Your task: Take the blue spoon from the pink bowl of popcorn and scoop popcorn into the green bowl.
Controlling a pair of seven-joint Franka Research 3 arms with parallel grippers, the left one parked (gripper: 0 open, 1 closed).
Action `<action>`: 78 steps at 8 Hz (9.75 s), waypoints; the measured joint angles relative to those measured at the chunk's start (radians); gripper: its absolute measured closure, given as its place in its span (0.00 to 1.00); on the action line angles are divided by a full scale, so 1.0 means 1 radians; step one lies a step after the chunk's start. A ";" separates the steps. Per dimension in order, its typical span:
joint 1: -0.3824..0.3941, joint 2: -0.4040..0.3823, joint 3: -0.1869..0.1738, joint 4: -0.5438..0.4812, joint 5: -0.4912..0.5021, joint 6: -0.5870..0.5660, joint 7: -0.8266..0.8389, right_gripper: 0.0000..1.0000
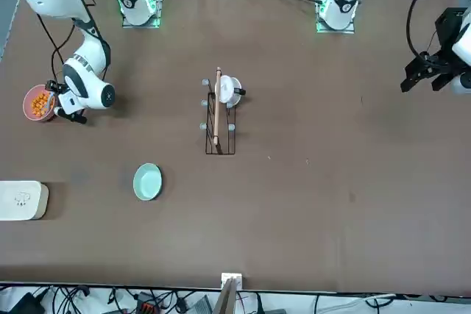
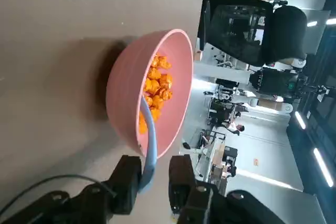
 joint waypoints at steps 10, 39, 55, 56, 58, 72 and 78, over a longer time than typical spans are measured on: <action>0.042 0.020 -0.002 0.018 -0.009 -0.044 0.003 0.89; 0.753 0.352 0.010 1.125 0.615 -0.506 -0.129 0.89; 0.483 0.269 -0.067 1.115 1.010 -0.647 -0.313 0.89; 0.476 0.270 -0.095 1.055 0.978 -0.653 -0.315 0.89; 0.472 0.266 -0.166 0.921 0.886 -0.643 -0.340 0.89; 0.124 0.054 -0.209 0.389 0.564 -0.116 -0.421 0.19; 0.059 -0.035 -0.212 0.512 1.008 -0.125 -0.825 0.00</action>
